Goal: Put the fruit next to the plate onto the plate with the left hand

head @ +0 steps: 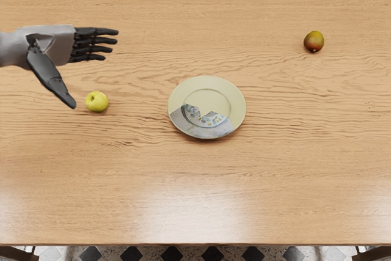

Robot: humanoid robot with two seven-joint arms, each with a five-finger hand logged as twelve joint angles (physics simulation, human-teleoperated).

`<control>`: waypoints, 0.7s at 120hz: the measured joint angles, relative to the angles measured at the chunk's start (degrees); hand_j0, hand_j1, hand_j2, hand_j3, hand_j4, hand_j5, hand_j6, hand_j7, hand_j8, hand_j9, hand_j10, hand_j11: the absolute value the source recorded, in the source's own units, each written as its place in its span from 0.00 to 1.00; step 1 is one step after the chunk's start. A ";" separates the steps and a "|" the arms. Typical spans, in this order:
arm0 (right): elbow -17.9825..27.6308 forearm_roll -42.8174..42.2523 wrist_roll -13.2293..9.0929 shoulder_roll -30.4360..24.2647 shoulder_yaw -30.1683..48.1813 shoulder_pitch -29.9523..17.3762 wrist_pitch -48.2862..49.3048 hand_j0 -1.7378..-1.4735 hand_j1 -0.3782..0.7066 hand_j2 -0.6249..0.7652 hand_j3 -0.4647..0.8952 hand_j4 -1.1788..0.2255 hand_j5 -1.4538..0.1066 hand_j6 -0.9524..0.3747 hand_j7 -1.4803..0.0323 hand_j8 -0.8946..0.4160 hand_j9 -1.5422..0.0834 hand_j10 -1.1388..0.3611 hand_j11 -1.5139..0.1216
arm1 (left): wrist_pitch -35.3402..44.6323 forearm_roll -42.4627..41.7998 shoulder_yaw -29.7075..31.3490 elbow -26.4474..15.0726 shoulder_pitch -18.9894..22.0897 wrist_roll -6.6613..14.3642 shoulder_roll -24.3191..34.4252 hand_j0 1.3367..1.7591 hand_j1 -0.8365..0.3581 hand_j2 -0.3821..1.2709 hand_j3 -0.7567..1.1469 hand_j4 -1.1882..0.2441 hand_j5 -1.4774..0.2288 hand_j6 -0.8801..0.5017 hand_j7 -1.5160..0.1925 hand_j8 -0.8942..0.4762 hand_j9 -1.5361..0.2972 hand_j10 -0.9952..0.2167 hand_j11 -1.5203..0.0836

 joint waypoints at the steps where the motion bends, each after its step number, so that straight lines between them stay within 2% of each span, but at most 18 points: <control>1: 0.00 0.00 0.00 0.00 0.00 0.00 0.00 0.30 0.03 0.45 0.34 0.84 0.93 0.72 0.98 0.68 0.95 0.76 0.93 | 0.00 0.00 -0.01 -0.03 0.00 0.01 -0.01 0.76 0.98 0.23 0.40 0.82 0.85 0.62 0.87 0.64 0.83 0.81 0.93; 14: 0.00 -0.01 0.00 0.00 -0.02 -0.02 -0.05 0.30 0.03 0.45 0.34 0.84 0.93 0.72 0.98 0.68 0.95 0.76 0.93 | -0.01 0.05 -0.14 -0.02 -0.16 0.34 -0.13 0.76 0.98 0.23 0.40 0.82 0.85 0.62 0.87 0.64 0.83 0.81 0.93; 20: 0.00 -0.04 0.00 0.00 -0.10 -0.04 -0.05 0.30 0.03 0.45 0.34 0.84 0.93 0.72 0.98 0.68 0.95 0.76 0.93 | -0.01 0.18 0.08 0.19 -0.61 2.48 -0.69 0.76 0.98 0.23 0.40 0.82 0.85 0.62 0.87 0.64 0.83 0.81 0.93; 24: 0.00 -0.05 0.00 0.00 -0.12 -0.04 -0.06 0.30 0.03 0.45 0.34 0.84 0.93 0.72 0.98 0.68 0.95 0.76 0.93 | -0.01 1.14 0.21 0.26 -2.80 6.36 -3.76 0.76 0.98 0.23 0.40 0.82 0.85 0.62 0.87 0.64 0.83 0.81 0.93; 29: 0.00 -0.06 0.00 0.00 -0.14 -0.04 -0.07 0.30 0.03 0.45 0.34 0.84 0.93 0.72 0.98 0.68 0.95 0.76 0.93 | -0.02 3.04 0.21 0.29 -5.24 12.71 -6.42 0.76 0.98 0.23 0.40 0.82 0.85 0.62 0.87 0.64 0.83 0.81 0.93; 34: 0.00 -0.07 0.00 0.00 -0.19 -0.04 -0.06 0.30 0.03 0.45 0.34 0.84 0.93 0.72 0.98 0.68 0.95 0.76 0.93 | -0.01 6.27 0.33 0.02 -7.79 17.97 -7.23 0.76 0.98 0.23 0.40 0.82 0.85 0.62 0.87 0.64 0.83 0.81 0.93; 39: 0.00 -0.07 0.00 0.00 -0.18 -0.04 -0.06 0.30 0.03 0.45 0.34 0.84 0.93 0.72 0.98 0.68 0.95 0.76 0.93 | -0.01 11.27 0.42 -0.82 -7.96 21.50 -8.12 0.76 0.98 0.23 0.40 0.82 0.85 0.62 0.87 0.64 0.83 0.81 0.93; 45: 0.01 -0.08 0.00 0.00 -0.19 -0.04 -0.03 0.30 0.03 0.45 0.34 0.84 0.93 0.72 0.98 0.68 0.95 0.76 0.93 | 0.99 16.28 0.44 -1.68 -8.00 24.23 -9.03 0.76 0.98 0.23 0.40 0.82 0.85 0.62 0.87 0.64 0.83 0.80 0.93; 52: 0.03 -0.08 0.00 0.00 -0.22 -0.04 -0.02 0.30 0.03 0.45 0.34 0.84 0.93 0.72 0.98 0.68 0.95 0.76 0.93 | 2.93 21.16 0.53 -2.31 -7.89 26.13 -12.16 0.76 0.98 0.23 0.40 0.82 0.85 0.62 0.87 0.64 0.83 0.80 0.93; 60: 0.06 -0.08 0.00 0.00 -0.24 -0.04 -0.01 0.30 0.03 0.45 0.34 0.84 0.93 0.72 0.98 0.68 0.95 0.76 0.93 | 5.83 27.34 0.60 -2.69 -7.58 27.33 -14.51 0.76 0.98 0.23 0.40 0.81 0.85 0.62 0.87 0.64 0.83 0.80 0.93; 70: 0.07 -0.09 0.00 0.00 -0.25 -0.05 0.00 0.30 0.03 0.45 0.34 0.84 0.93 0.72 0.98 0.68 0.95 0.76 0.93 | 9.24 32.47 0.71 -2.91 -7.34 28.07 -15.97 0.76 0.98 0.23 0.40 0.81 0.85 0.62 0.87 0.64 0.82 0.80 0.93; 76: 0.06 -0.09 0.00 0.00 -0.26 -0.06 0.00 0.30 0.03 0.45 0.34 0.84 0.93 0.72 0.98 0.68 0.95 0.76 0.93 | 11.71 38.08 0.94 -2.93 -5.11 28.30 -18.85 0.76 0.97 0.23 0.40 0.81 0.85 0.62 0.87 0.64 0.82 0.80 0.93; 84: 0.07 -0.09 0.00 0.00 -0.26 -0.07 0.00 0.30 0.03 0.45 0.34 0.84 0.93 0.72 0.98 0.68 0.95 0.76 0.93 | 13.99 43.31 1.99 -2.77 -4.73 28.47 -20.00 0.76 0.97 0.23 0.40 0.81 0.85 0.62 0.87 0.64 0.82 0.80 0.93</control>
